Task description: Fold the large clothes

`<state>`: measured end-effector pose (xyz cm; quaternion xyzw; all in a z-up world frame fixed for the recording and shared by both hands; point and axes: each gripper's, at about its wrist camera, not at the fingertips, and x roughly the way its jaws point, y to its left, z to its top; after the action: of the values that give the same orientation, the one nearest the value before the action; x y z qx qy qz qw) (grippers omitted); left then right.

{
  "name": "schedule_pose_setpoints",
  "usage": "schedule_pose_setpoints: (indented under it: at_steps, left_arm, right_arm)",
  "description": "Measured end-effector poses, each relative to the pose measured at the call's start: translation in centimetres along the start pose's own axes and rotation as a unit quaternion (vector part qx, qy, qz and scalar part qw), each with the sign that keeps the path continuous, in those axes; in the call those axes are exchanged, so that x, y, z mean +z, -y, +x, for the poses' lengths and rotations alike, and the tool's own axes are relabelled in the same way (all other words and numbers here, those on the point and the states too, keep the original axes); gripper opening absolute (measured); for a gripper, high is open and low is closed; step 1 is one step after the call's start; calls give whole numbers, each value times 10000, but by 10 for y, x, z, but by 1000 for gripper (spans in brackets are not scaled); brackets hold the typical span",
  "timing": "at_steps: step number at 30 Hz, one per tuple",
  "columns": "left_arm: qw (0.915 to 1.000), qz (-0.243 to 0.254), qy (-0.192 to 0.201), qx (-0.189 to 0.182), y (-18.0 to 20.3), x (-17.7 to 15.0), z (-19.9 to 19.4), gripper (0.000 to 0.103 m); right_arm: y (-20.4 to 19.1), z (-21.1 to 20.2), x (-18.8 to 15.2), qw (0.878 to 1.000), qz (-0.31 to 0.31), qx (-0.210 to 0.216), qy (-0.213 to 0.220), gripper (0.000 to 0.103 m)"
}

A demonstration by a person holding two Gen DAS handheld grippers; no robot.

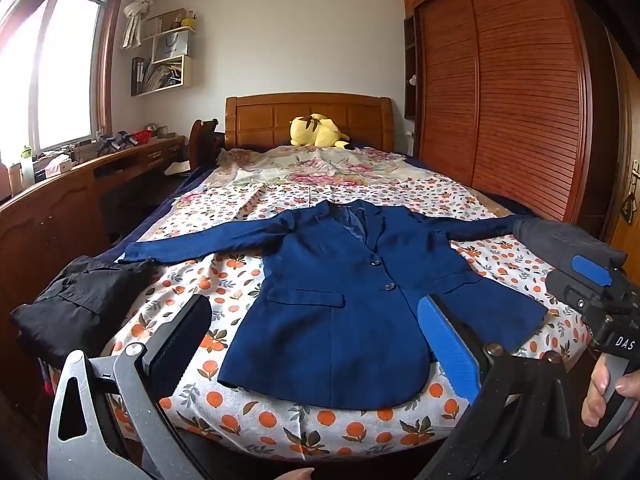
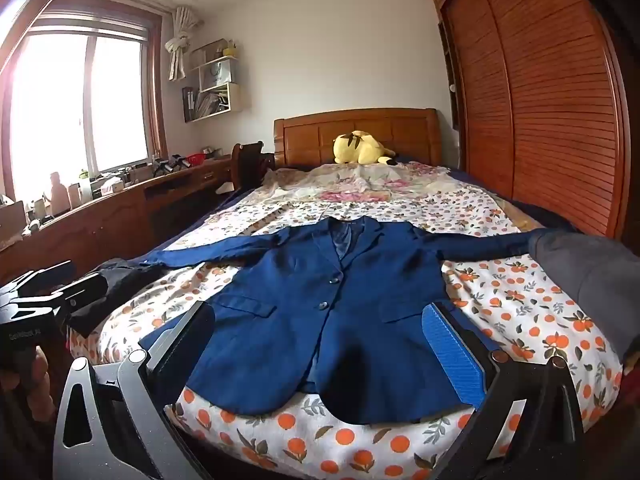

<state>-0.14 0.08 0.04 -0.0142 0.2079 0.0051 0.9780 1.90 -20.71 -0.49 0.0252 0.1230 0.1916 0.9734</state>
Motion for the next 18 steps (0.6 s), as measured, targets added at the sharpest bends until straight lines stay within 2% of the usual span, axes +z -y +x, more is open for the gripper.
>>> schedule_pose_setpoints:
  at_steps: [1,18]
  left_arm:
    - [9999,51,-106,41,1,1,1,103]
    - [10000,-1,-59,24,0,0,1,103]
  right_arm:
    - [0,0,0,10000,5,7,6,103]
    - [-1,-1,2,10000,9,8,32,103]
